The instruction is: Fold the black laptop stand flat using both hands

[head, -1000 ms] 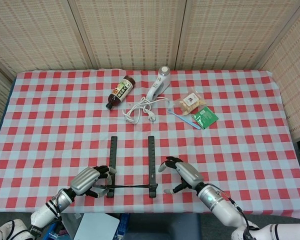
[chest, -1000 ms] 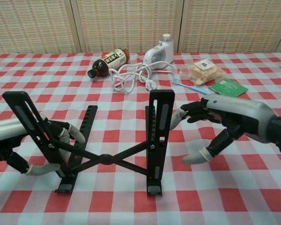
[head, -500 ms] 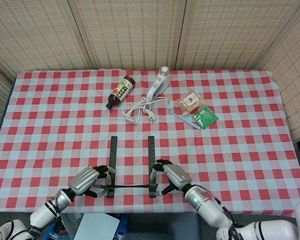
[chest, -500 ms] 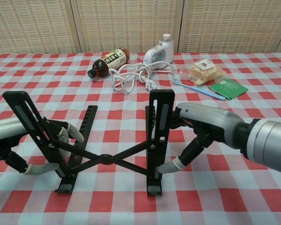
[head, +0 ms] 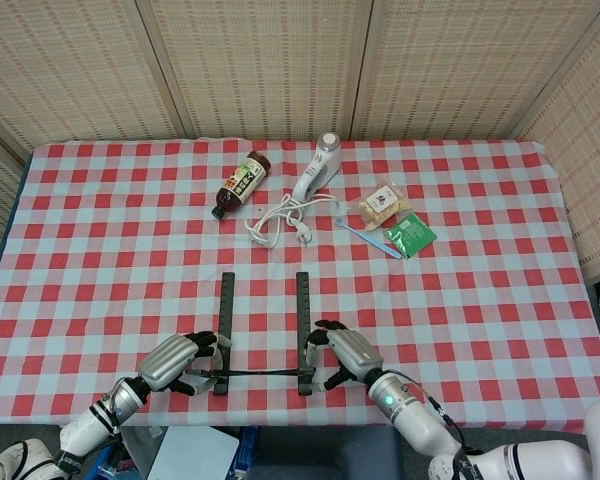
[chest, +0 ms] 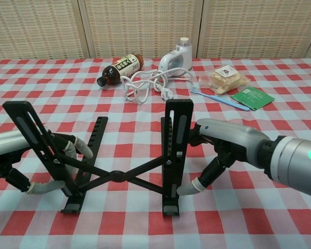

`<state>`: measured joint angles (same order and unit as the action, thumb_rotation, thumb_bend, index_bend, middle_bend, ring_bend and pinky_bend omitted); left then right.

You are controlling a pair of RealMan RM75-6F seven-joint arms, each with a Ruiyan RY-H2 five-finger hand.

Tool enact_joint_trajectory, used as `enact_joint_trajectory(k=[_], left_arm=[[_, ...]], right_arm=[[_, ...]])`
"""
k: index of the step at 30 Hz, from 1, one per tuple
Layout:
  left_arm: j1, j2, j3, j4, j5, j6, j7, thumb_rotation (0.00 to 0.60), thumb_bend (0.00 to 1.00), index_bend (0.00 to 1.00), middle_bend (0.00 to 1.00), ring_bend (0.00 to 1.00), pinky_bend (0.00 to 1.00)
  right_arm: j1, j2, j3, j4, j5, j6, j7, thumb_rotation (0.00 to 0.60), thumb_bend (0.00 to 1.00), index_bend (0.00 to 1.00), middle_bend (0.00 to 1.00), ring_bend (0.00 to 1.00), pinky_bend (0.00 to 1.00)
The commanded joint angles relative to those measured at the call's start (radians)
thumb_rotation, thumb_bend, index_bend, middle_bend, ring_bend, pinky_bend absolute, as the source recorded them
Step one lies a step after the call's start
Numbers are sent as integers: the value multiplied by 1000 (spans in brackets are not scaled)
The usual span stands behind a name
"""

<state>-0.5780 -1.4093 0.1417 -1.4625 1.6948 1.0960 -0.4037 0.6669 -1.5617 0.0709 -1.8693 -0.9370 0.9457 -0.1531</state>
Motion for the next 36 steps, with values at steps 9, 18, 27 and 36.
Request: enact_joint_trajectory(k=[9,18,27,36], left_arm=[[0,0,2,3,4,2,-6,600,351,483,239,202,318],[-2,1,2,3,6,3,-8,600,351,481,239,202,318],[-4,-2,2,7,6,1,-10,600,351,480,239,201,318],[-4,-3,3,12,5,2,-17,600,351,480,239,201,318]], right_arm=[[2,-20,7,19,14,-4,-18,600,184,562,336,85,71],[3,-29,7,24,20,-13,-25,600,234,573,340,87,71],[1,-32,10,26,18,-18,-22,600,265,581,345,87,71],[-1,-38,11,24,10,-20,-22,600,318,601,358,91,71]])
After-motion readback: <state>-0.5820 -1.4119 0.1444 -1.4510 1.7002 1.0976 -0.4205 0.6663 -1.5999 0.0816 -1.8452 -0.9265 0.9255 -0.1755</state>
